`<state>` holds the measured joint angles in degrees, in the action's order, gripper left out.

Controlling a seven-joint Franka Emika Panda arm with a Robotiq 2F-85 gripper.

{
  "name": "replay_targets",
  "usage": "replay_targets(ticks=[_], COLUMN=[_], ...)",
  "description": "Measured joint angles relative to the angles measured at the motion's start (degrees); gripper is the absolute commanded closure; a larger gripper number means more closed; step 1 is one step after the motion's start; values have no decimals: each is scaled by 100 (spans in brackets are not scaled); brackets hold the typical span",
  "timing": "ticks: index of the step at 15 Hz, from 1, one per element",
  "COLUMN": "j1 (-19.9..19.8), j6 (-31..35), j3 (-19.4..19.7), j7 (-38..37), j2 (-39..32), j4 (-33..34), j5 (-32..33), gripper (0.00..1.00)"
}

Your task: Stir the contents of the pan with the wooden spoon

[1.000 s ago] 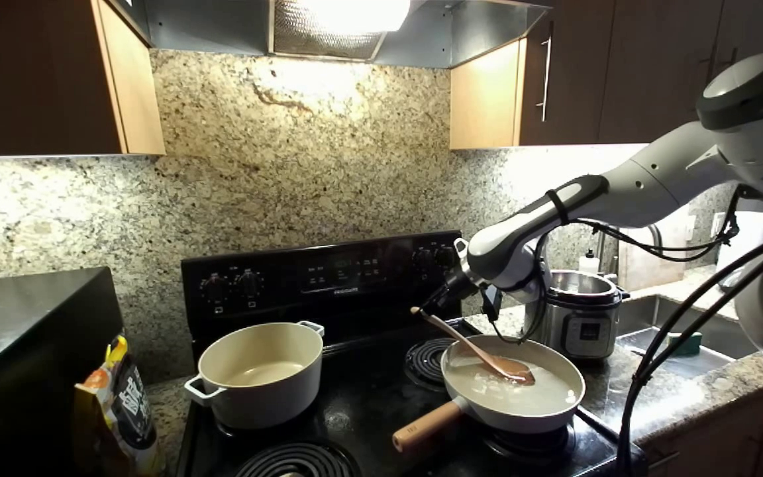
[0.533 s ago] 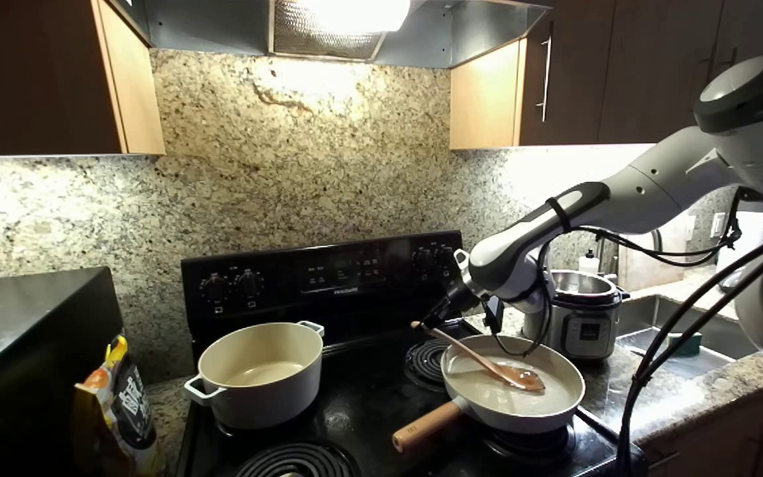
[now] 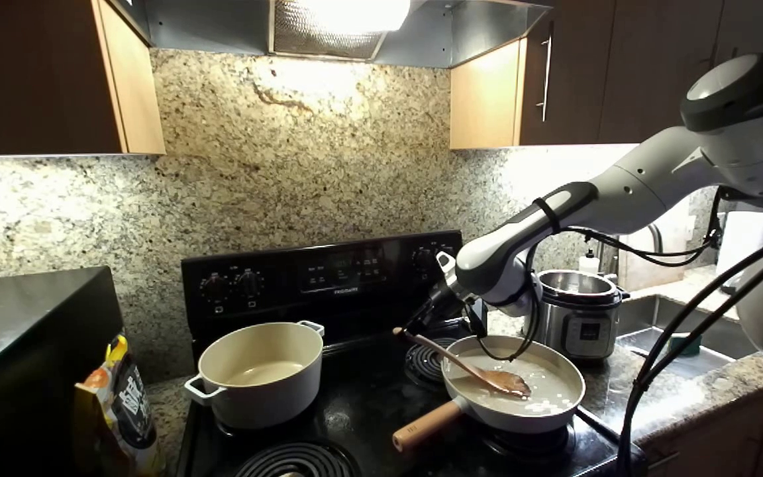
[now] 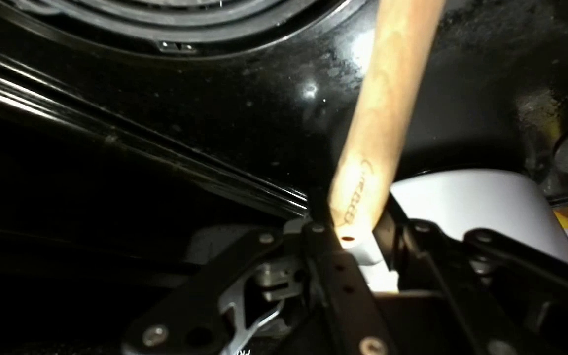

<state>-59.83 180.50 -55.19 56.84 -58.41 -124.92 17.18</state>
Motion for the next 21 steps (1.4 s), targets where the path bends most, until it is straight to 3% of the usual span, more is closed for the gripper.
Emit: replay_targets(ticks=[7, 13, 17, 21], j1=[-84, -499, -814, -871], j6=[-3, -51, -95, -95], j3=[-181, -213, -215, -163], j7=[0, 0, 1, 1], j2=[3, -12, -47, -59], j4=[234, 315, 203, -50], j5=[38, 223, 313, 333], gripper=[90, 90, 90, 90])
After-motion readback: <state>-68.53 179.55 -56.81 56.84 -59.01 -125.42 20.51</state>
